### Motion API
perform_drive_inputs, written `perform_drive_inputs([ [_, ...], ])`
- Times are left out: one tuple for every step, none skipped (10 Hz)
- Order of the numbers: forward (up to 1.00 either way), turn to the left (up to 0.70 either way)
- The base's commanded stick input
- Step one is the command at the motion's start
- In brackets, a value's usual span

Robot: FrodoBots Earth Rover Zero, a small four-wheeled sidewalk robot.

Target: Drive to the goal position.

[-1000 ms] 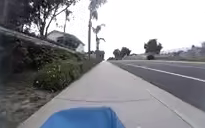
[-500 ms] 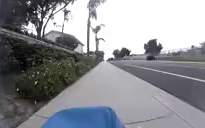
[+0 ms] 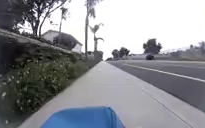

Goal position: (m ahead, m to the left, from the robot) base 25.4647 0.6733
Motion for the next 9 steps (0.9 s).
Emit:
perform_drive_inputs([
  [1.0,0.0],
  [1.0,0.0],
  [1.0,0.0],
  [1.0,0.0],
  [1.0,0.0],
  [1.0,0.0],
  [1.0,0.27],
  [1.0,0.27],
  [1.0,0.25],
])
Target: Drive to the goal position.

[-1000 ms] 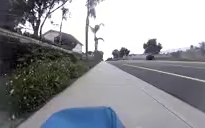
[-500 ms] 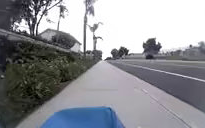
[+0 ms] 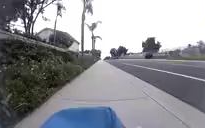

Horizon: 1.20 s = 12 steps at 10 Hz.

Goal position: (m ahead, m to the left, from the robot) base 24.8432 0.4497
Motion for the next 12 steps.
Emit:
perform_drive_inputs([
  [1.0,0.09],
  [1.0,0.0],
  [1.0,0.0],
  [1.0,0.0],
  [1.0,0.0],
  [1.0,0.0],
  [1.0,0.0],
  [1.0,0.0],
  [1.0,0.0],
  [1.0,0.0],
  [1.0,0.0],
  [1.0,0.0],
])
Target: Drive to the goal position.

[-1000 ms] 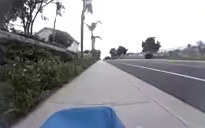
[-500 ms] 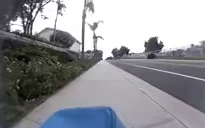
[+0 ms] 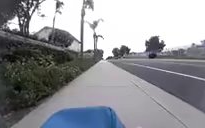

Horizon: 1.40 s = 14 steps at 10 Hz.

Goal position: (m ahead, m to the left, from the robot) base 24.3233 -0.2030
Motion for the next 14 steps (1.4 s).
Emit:
perform_drive_inputs([
  [1.0,0.0],
  [1.0,0.0],
  [1.0,0.0],
  [1.0,0.0],
  [1.0,0.0],
  [1.0,0.0],
  [1.0,0.0],
  [1.0,0.0],
  [1.0,0.0],
  [1.0,0.0],
  [1.0,0.27],
  [1.0,0.27],
  [1.0,0.27],
  [1.0,0.27],
])
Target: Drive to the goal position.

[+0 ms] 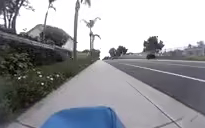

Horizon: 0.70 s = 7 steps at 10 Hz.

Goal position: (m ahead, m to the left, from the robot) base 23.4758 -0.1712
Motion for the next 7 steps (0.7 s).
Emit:
perform_drive_inputs([
  [1.0,0.27],
  [1.0,0.27],
  [1.0,0.0],
  [1.0,0.0],
  [1.0,0.0],
  [1.0,0.0],
  [1.0,0.0],
])
